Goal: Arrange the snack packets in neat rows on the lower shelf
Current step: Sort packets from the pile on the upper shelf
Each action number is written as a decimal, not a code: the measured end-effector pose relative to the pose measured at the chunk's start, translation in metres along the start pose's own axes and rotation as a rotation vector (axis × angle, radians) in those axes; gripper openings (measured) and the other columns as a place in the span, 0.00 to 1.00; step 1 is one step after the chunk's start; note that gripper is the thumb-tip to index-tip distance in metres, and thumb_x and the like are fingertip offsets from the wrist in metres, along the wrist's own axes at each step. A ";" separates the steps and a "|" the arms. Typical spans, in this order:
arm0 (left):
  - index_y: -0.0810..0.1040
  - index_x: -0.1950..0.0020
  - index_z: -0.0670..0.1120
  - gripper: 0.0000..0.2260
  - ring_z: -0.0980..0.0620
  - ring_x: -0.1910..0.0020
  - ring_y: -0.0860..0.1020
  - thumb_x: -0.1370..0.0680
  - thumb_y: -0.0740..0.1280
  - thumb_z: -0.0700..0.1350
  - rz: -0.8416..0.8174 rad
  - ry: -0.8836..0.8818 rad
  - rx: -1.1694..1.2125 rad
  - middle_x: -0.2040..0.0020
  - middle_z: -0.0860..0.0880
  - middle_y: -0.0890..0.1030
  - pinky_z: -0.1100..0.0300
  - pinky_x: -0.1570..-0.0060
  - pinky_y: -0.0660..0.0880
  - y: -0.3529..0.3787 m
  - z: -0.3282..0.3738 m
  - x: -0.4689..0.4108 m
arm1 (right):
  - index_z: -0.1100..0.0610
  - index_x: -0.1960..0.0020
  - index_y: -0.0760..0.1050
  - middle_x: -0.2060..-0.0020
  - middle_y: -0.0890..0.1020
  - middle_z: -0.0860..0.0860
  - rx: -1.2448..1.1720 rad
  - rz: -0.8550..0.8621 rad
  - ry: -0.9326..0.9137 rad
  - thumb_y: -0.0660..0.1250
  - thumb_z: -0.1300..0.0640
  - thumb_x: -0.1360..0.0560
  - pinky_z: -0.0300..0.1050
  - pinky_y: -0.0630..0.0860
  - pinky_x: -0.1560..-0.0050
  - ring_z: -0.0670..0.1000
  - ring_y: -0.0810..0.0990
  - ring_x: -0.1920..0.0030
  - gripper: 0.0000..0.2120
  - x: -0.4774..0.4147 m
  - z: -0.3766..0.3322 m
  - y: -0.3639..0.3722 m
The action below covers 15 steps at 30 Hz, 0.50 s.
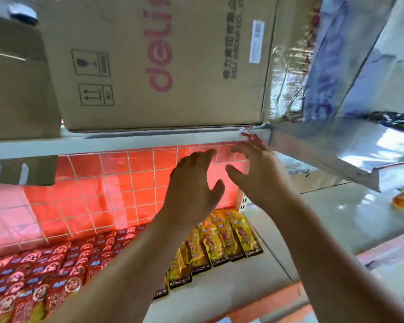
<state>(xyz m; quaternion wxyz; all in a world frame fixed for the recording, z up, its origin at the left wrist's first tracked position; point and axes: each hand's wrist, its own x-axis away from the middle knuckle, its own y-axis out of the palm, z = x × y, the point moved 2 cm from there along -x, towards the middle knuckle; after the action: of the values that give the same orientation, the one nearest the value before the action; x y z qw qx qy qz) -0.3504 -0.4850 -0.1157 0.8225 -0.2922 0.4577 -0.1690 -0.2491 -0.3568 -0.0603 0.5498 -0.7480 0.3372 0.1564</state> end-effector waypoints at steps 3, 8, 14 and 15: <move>0.74 0.27 0.45 0.31 0.43 0.35 0.77 0.27 0.59 0.58 -0.004 0.090 0.008 0.34 0.46 0.80 0.51 0.33 0.71 0.007 0.023 -0.026 | 0.52 0.39 0.80 0.45 0.80 0.49 0.041 0.035 0.005 0.74 0.52 0.29 0.40 0.71 0.46 0.52 0.80 0.45 0.19 -0.007 0.016 -0.037; 0.80 0.36 0.44 0.24 0.45 0.44 0.80 0.27 0.63 0.54 0.078 0.269 0.165 0.44 0.45 0.84 0.56 0.40 0.70 0.033 0.084 -0.059 | 0.47 0.40 0.79 0.46 0.81 0.51 0.152 -0.007 0.151 0.72 0.48 0.28 0.46 0.76 0.50 0.55 0.81 0.49 0.17 -0.021 0.066 -0.100; 0.83 0.37 0.49 0.20 0.48 0.41 0.81 0.26 0.65 0.55 -0.247 0.198 0.204 0.41 0.49 0.84 0.53 0.42 0.77 0.075 0.178 -0.099 | 0.51 0.55 0.79 0.51 0.83 0.57 0.081 -0.238 0.385 0.75 0.54 0.26 0.53 0.80 0.51 0.59 0.82 0.54 0.05 -0.038 0.175 -0.147; 0.83 0.38 0.51 0.19 0.48 0.43 0.81 0.25 0.66 0.56 -0.316 0.168 0.196 0.42 0.50 0.85 0.53 0.44 0.78 0.082 0.191 -0.105 | 0.50 0.54 0.80 0.50 0.83 0.56 0.141 -0.290 0.365 0.74 0.53 0.25 0.53 0.80 0.49 0.58 0.82 0.52 0.04 -0.040 0.192 -0.153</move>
<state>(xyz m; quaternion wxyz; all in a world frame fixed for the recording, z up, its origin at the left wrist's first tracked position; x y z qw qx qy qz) -0.2423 -0.3027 -0.0206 0.7691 -0.2639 0.4546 -0.3636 -0.1483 -0.1392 0.0073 0.5472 -0.7643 0.3303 -0.0859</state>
